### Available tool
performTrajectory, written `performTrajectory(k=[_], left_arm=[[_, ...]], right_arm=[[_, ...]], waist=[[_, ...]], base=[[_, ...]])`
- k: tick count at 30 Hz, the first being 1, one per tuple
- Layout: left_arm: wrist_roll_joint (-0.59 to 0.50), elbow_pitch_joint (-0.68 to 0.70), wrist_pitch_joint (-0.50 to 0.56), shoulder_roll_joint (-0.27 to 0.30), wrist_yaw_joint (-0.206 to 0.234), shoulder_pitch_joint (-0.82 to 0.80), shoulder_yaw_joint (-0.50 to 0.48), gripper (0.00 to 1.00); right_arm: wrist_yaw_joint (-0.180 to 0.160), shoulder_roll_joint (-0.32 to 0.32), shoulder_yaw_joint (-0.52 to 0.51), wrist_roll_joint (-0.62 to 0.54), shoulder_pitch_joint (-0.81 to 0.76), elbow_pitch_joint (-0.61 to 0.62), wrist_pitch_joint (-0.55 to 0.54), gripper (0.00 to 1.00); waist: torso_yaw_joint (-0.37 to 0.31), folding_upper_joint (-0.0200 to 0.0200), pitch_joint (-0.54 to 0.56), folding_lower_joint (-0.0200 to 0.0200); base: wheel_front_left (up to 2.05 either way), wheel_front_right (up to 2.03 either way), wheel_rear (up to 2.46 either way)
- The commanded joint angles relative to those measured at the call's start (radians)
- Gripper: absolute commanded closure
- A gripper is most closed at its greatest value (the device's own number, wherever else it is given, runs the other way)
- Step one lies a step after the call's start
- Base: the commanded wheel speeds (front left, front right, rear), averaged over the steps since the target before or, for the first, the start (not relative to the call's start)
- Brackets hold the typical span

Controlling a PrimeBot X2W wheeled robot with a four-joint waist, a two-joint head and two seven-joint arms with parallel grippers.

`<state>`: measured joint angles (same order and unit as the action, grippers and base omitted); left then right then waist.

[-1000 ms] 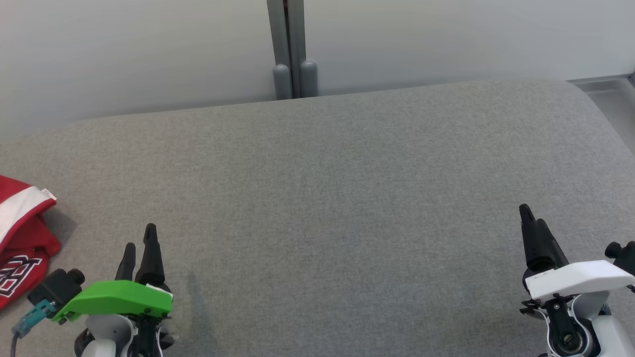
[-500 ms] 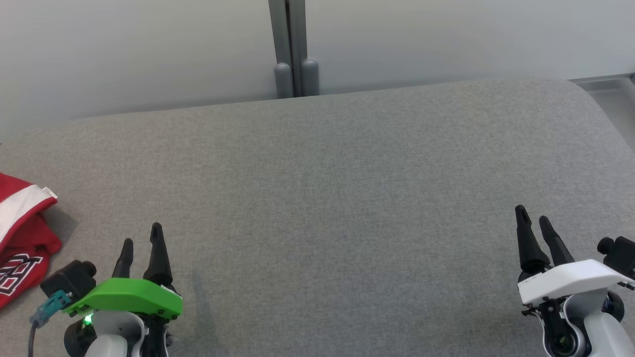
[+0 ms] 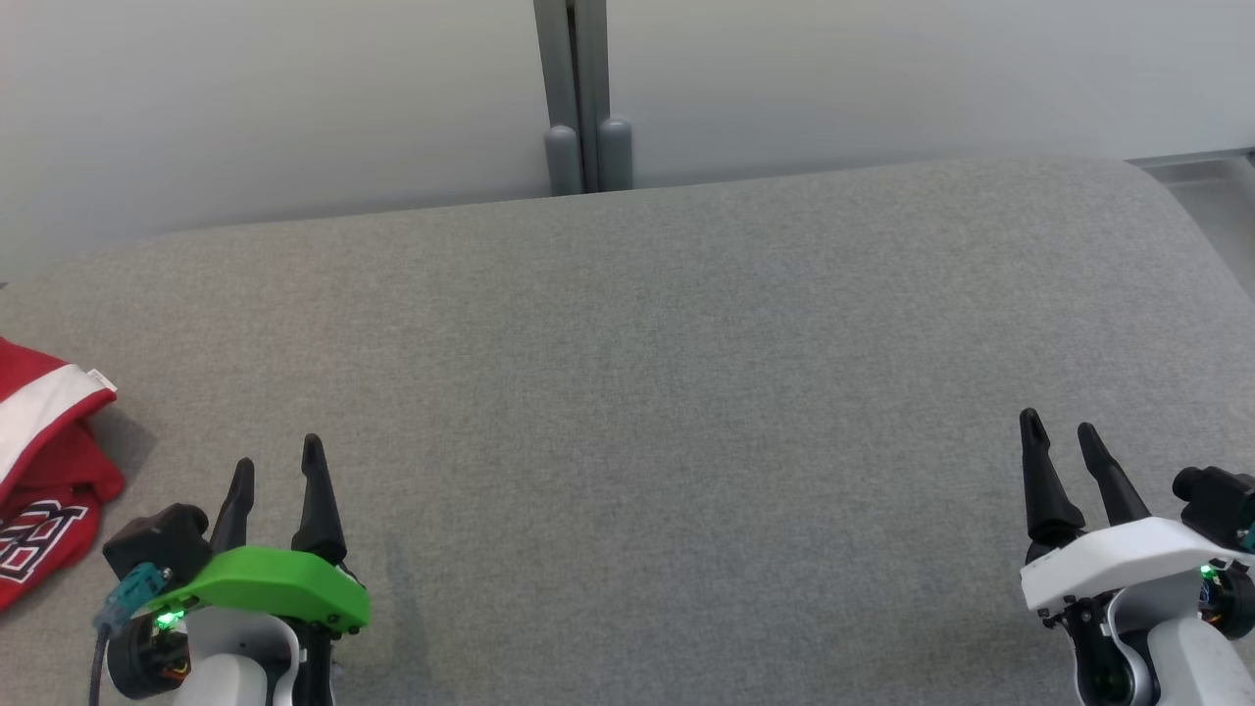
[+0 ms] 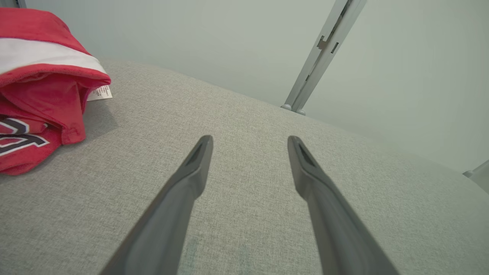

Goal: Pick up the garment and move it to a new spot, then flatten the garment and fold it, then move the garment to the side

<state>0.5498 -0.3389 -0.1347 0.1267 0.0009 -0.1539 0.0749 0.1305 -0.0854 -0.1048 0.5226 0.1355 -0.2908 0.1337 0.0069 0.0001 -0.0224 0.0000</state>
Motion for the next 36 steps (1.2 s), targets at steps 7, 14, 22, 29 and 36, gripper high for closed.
performTrajectory(k=[7,14,22,29,36], left_arm=[[-0.113,-0.001,-0.029,0.018,0.018,-0.011,0.019,0.00],[-0.179,-0.017,-0.045,0.020,0.025,-0.008,0.033,0.00],[-0.252,-0.025,-0.065,0.022,0.028,-0.012,0.045,0.00],[-0.313,-0.032,-0.079,0.019,0.033,-0.003,0.053,0.00],[-0.366,-0.035,-0.093,0.011,0.031,0.012,0.060,0.00]], right_arm=[[0.000,-0.005,-0.001,-0.113,0.015,-0.003,0.030,0.00],[0.000,-0.004,0.003,-0.181,0.016,-0.005,0.047,0.00],[0.000,0.000,0.007,-0.257,0.019,0.007,0.064,0.00],[0.000,0.004,0.011,-0.319,0.011,-0.003,0.081,0.00],[0.000,0.008,0.007,-0.370,-0.002,-0.014,0.094,0.00]], waist=[[0.000,-0.0001,-0.002,0.0000],[0.003,-0.0001,0.001,0.0000],[0.005,-0.0001,0.006,0.0000],[0.004,-0.0001,0.016,0.0000],[0.003,-0.0001,0.023,0.0000]], base=[[0.00,0.00,0.00],[0.00,0.00,0.00],[0.00,0.00,0.00],[0.00,0.00,0.00],[0.00,0.00,0.00]])
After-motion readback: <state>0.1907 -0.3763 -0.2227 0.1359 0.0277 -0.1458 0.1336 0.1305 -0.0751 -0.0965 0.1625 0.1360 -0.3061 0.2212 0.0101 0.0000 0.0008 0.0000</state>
